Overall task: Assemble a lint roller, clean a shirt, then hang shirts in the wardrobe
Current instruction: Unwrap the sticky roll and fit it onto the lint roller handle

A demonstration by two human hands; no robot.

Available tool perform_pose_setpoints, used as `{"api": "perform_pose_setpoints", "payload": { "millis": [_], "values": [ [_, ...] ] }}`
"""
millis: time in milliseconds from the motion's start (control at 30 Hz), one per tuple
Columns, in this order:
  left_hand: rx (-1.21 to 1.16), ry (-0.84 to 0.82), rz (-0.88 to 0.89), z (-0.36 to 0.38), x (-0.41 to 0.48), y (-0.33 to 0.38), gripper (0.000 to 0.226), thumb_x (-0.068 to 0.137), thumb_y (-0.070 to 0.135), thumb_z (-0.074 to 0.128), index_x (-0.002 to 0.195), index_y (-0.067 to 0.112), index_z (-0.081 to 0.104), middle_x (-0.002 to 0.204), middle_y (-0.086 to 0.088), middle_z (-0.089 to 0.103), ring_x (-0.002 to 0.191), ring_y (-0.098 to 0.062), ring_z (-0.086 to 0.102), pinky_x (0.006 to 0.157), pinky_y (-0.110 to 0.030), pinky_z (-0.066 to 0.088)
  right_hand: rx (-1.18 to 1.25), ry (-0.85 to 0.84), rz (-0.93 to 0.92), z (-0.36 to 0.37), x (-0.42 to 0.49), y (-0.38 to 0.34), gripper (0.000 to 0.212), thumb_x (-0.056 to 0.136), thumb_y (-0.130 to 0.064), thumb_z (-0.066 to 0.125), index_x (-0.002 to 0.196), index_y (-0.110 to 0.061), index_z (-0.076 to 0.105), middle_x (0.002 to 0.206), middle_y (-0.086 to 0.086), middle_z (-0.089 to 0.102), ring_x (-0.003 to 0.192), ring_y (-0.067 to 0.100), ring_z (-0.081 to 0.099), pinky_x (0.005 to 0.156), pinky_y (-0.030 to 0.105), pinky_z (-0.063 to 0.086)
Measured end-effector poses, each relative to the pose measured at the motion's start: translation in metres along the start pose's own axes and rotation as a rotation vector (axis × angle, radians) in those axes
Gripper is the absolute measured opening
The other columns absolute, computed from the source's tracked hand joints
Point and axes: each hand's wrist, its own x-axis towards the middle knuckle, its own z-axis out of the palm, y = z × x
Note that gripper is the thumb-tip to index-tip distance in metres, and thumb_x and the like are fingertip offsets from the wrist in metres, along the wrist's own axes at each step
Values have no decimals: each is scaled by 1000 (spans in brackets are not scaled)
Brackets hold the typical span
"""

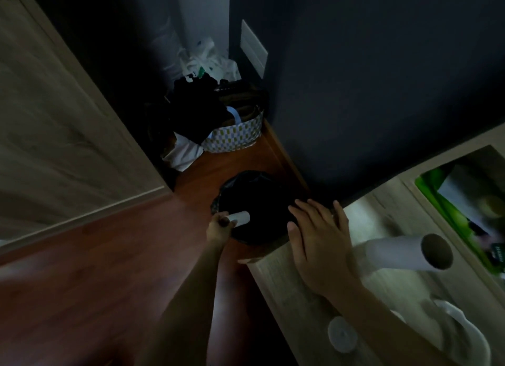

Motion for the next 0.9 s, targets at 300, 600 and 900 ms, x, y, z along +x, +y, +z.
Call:
{"api": "perform_pose_setpoints", "payload": {
  "millis": [300,600,900],
  "values": [
    [-81,-124,35,-5,-12,7,31,94,16,59,125,18,61,123,-7,62,117,-25,59,98,-48,49,2,-39,16,0,-1,0,51,97,-38,26,123,-16,63,129,-1,61,128,16,47,118,41,10],
    [-323,-21,67,-42,-85,55,28,99,5,45,124,4,58,115,-11,65,88,-6,65,67,-10,52,-24,-30,3,2,2,3,52,97,-37,23,118,-15,66,123,0,65,122,18,53,114,46,19],
    [-482,19,215,-81,-249,104,28,99,4,45,122,8,60,110,-4,69,90,-6,68,70,-12,52,160,-125,25,-17,-5,0,60,94,-40,14,117,-18,65,126,-2,61,121,17,49,115,40,6]
  ]
}}
